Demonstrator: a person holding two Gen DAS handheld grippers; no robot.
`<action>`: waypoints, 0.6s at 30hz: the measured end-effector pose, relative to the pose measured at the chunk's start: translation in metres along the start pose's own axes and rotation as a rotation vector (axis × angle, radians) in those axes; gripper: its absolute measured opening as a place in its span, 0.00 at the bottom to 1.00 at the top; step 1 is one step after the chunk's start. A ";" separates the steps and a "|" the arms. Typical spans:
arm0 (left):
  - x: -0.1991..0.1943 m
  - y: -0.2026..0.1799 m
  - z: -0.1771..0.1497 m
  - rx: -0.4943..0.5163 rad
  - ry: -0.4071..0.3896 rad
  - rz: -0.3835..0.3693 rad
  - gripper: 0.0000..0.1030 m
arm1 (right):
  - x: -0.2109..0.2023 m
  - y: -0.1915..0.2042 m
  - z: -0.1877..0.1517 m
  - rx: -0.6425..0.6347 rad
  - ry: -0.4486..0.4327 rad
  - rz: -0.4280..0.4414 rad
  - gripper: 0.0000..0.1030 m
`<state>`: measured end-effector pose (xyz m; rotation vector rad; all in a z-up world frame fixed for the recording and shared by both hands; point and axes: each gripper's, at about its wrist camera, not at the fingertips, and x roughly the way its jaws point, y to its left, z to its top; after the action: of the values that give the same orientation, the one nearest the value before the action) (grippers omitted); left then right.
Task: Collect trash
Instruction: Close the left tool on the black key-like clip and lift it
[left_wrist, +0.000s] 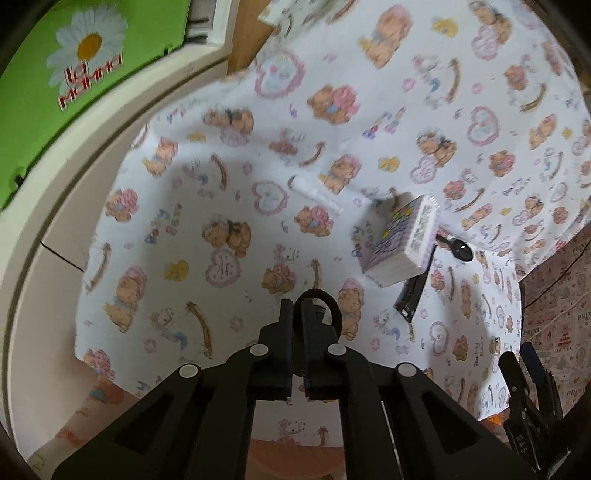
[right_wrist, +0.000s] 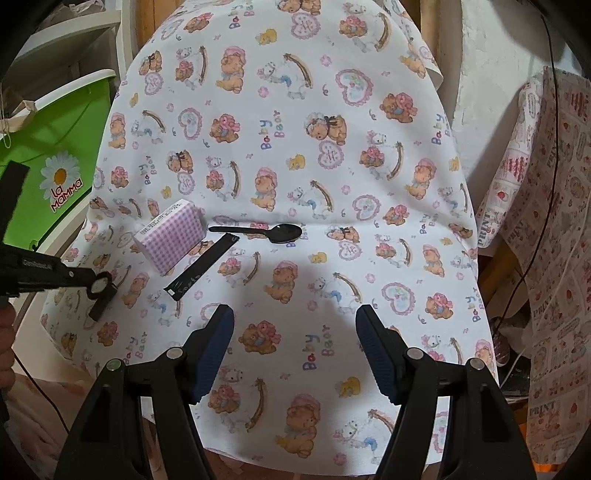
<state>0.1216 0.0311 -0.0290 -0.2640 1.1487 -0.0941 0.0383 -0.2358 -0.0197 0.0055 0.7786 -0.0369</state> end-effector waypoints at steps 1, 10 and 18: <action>-0.004 -0.001 0.000 0.007 -0.013 -0.001 0.03 | 0.000 0.001 0.000 -0.002 -0.002 -0.002 0.68; -0.029 -0.004 0.000 0.054 -0.122 0.068 0.03 | -0.003 0.019 0.014 0.000 -0.046 0.045 0.74; -0.039 0.008 0.003 0.018 -0.181 0.095 0.03 | 0.008 0.063 0.046 0.024 -0.122 0.155 0.83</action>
<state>0.1076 0.0477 0.0047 -0.1973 0.9778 0.0028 0.0785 -0.1735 0.0069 0.0858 0.6534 0.1000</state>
